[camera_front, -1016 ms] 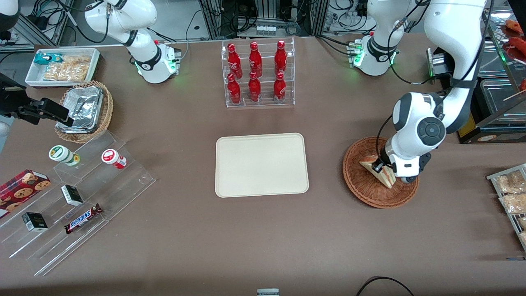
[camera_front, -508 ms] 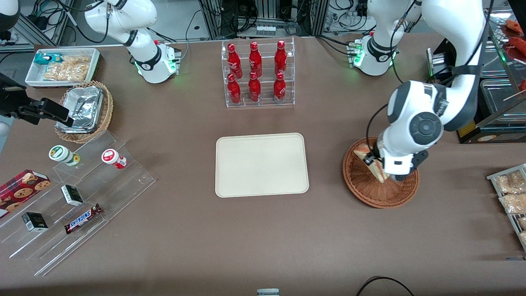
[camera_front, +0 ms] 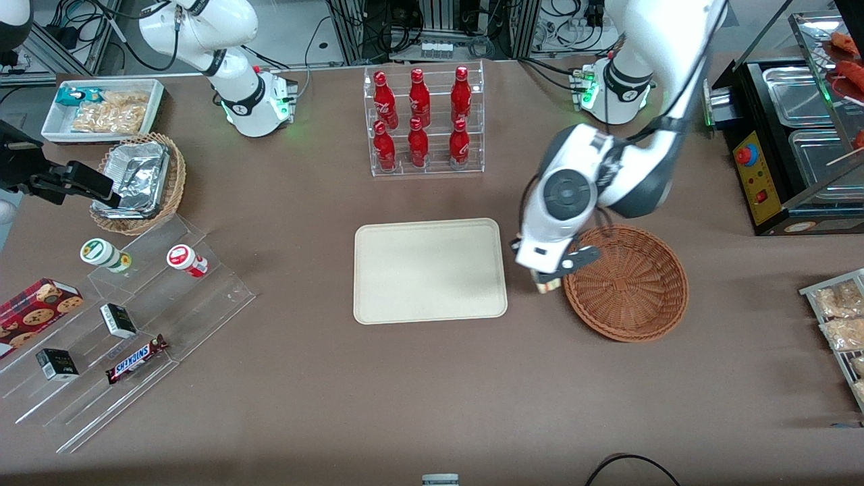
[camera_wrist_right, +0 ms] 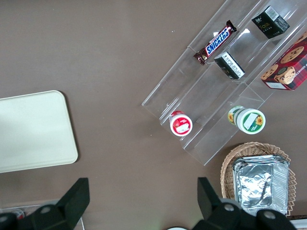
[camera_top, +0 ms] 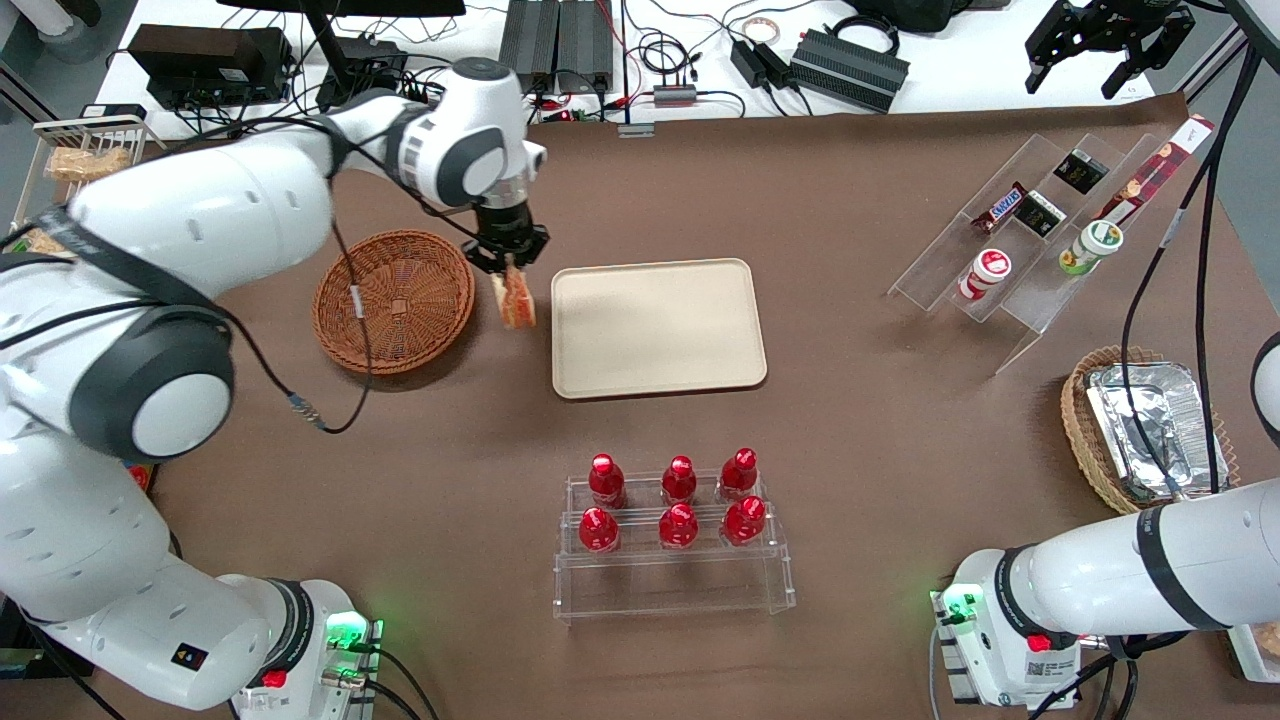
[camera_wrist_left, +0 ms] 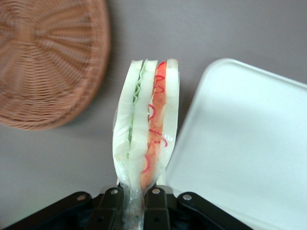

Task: Place sandwich from basket to tray
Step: 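Lift the sandwich and carry it with the left gripper over the tray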

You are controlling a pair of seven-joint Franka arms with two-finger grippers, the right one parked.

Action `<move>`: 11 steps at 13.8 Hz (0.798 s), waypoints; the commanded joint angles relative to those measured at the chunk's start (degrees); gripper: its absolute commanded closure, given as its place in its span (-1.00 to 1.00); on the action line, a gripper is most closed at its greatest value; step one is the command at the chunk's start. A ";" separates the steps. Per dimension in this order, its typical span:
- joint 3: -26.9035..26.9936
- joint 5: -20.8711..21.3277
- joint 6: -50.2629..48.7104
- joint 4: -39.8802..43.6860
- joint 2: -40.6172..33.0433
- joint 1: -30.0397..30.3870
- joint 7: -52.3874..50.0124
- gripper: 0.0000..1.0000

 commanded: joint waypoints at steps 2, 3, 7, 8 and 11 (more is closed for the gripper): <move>0.54 0.08 -1.52 14.61 11.86 -4.71 2.62 0.88; 0.54 0.08 -1.52 16.37 13.27 -6.47 0.78 0.89; 0.54 0.08 -1.08 20.69 16.36 -9.65 -2.22 0.91; 0.54 0.08 -0.99 21.83 17.15 -9.82 -1.96 0.91; -1.99 0.08 1.89 22.90 18.91 -9.83 -2.05 0.91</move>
